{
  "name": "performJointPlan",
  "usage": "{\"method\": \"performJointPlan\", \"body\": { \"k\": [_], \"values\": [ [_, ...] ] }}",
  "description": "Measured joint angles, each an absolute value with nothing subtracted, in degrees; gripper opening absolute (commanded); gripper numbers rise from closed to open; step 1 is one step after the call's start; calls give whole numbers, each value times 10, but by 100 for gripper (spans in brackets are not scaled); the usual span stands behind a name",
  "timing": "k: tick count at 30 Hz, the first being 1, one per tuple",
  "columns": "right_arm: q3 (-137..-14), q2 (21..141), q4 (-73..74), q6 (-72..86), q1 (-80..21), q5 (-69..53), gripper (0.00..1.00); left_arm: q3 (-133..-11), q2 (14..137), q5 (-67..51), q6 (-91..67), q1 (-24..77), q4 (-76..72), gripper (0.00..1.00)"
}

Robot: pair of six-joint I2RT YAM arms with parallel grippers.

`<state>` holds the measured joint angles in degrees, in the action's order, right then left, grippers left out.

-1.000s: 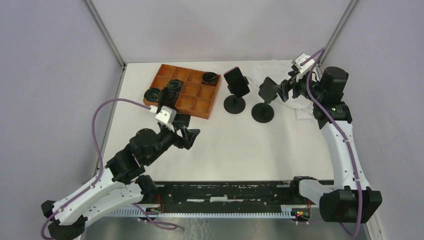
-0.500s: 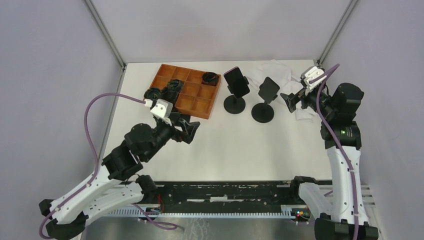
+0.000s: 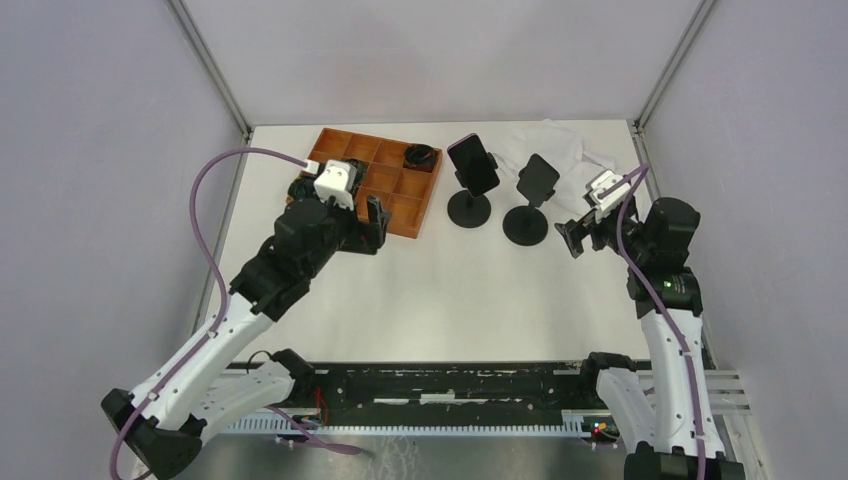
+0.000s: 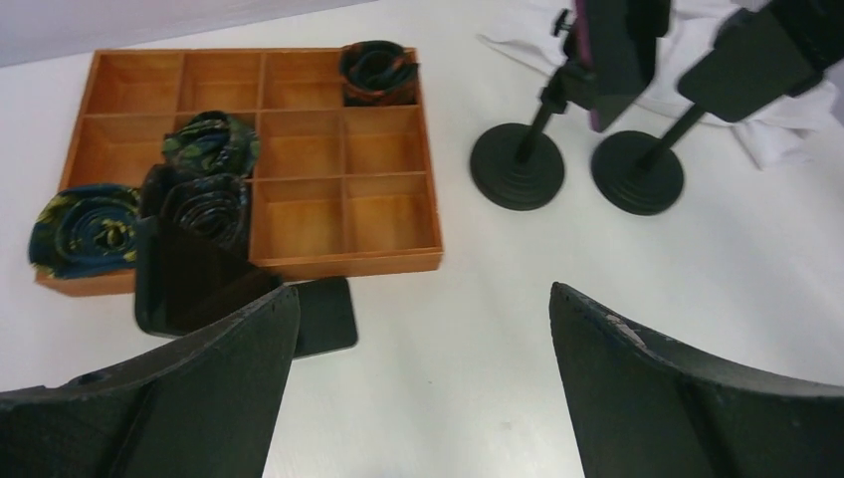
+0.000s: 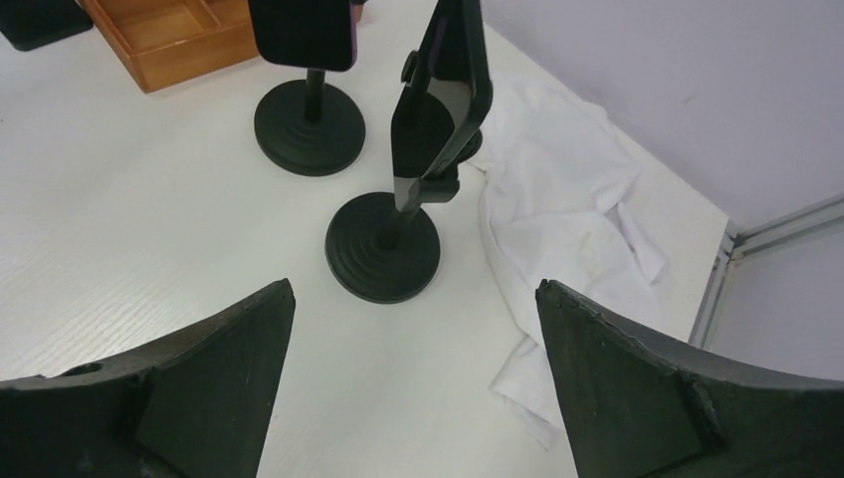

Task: Place the phone on the phone stand
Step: Move the phone stand with the phone to the center of the board, then reset both arms

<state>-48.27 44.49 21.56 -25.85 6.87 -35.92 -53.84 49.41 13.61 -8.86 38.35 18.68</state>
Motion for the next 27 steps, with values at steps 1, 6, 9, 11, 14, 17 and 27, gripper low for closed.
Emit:
{"method": "performJointPlan", "body": {
  "k": [1,6,9,11,14,17,27],
  "values": [
    [-475,443,214,-258,69,-359,98,-538,500,131,-89,365,186,100],
    [-416,440,189,-258,69,-359,98,-533,532,110,-89,290,178,100],
    [-384,439,171,-256,69,-357,98,-520,538,114,-89,276,178,100],
    [-364,438,156,-253,69,-357,98,-510,535,117,-89,274,178,100],
    [-325,430,126,-244,74,-358,98,-499,527,117,-89,274,178,100],
    [-299,428,110,-238,80,-358,98,-494,522,117,-88,274,178,100],
    [-287,428,85,-232,82,-360,98,-494,522,108,-80,274,178,100]
  ]
}}
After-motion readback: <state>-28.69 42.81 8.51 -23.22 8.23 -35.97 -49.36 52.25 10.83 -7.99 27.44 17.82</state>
